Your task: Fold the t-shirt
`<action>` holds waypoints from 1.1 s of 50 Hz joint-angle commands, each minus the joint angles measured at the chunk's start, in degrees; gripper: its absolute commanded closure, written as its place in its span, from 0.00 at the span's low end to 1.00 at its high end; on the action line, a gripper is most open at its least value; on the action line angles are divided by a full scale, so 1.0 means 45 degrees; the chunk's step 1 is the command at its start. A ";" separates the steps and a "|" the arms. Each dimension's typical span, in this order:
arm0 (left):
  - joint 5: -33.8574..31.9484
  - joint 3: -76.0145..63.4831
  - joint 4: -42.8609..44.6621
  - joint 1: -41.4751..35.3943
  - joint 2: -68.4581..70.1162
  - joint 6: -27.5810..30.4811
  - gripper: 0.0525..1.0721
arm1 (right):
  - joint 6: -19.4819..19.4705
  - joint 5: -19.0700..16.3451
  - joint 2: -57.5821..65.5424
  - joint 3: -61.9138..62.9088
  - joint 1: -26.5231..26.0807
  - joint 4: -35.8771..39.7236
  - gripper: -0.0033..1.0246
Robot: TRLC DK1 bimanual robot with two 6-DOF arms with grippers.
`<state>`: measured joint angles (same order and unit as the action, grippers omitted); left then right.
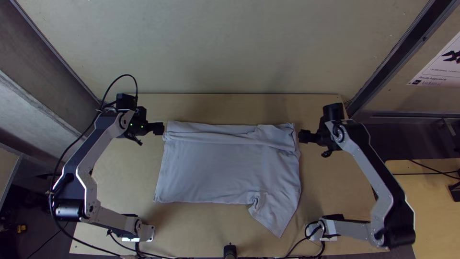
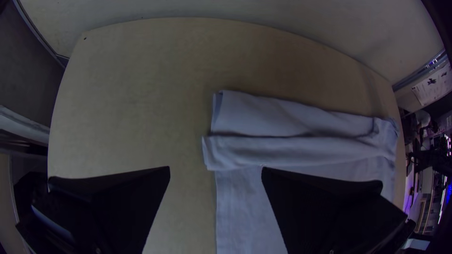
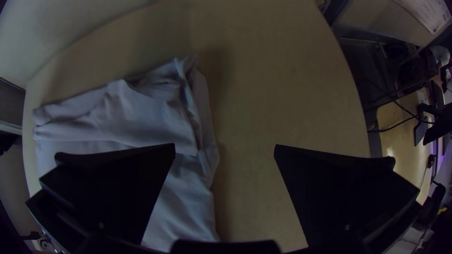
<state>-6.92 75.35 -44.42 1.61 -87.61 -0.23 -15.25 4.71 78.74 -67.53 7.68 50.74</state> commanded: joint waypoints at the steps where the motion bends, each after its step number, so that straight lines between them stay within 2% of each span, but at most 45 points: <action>1: -0.0142 0.0072 -0.0792 -0.0025 0.0974 0.0461 0.06 | -0.0382 0.0067 -0.0857 0.0240 -0.0067 0.0619 0.04; 6: -0.0142 0.0013 -0.2120 -0.0084 0.1462 0.0461 0.05 | -0.0401 0.0067 -0.1384 0.0182 0.0051 0.1361 0.04; 13: -0.0084 -0.1003 -0.3526 -0.0123 0.2341 0.1262 0.05 | -0.1554 0.0047 -0.1658 -0.0131 0.0344 0.3412 0.04; 20: 0.0639 -0.2292 -0.4640 -0.0377 0.3239 0.2082 0.05 | -0.1671 0.0067 -0.1834 -0.0014 0.1301 0.4388 0.04; 27: 0.0776 -0.3757 -0.5187 -0.0826 0.4294 0.2551 0.05 | -0.2472 0.0047 -0.1795 0.0455 0.2394 0.4818 0.04; 36: 0.1029 -0.4792 -0.6476 -0.2017 0.4685 0.2278 0.05 | -0.3057 0.0028 -0.1541 0.0807 0.3332 0.5209 0.06; 40: 0.1147 -0.5202 -0.6495 -0.2486 0.4743 0.1946 0.06 | -0.3116 -0.0031 -0.1365 0.0885 0.3390 0.5443 0.06; 44: 0.1967 -0.5749 -0.6163 -0.3033 0.4704 0.1613 0.06 | -0.3116 -0.0070 -0.1267 0.0924 0.3429 0.5521 0.06; 47: 0.2436 -0.6159 -0.5890 -0.3365 0.4450 0.1477 0.12 | -0.3116 -0.0090 -0.1287 0.0944 0.3429 0.5521 0.06; 52: 0.2455 -0.6667 -0.5636 -0.3443 0.4040 0.1262 0.12 | -0.3097 -0.0090 -0.1326 0.1022 0.3429 0.5541 0.06; 55: 0.2455 -0.6862 -0.5597 -0.3560 0.3747 0.1164 0.20 | -0.3097 -0.0090 -0.1365 0.1100 0.3410 0.5560 0.06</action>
<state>3.70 47.09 -69.65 -13.67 -68.64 6.59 -27.92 4.49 72.12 -64.01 22.76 74.65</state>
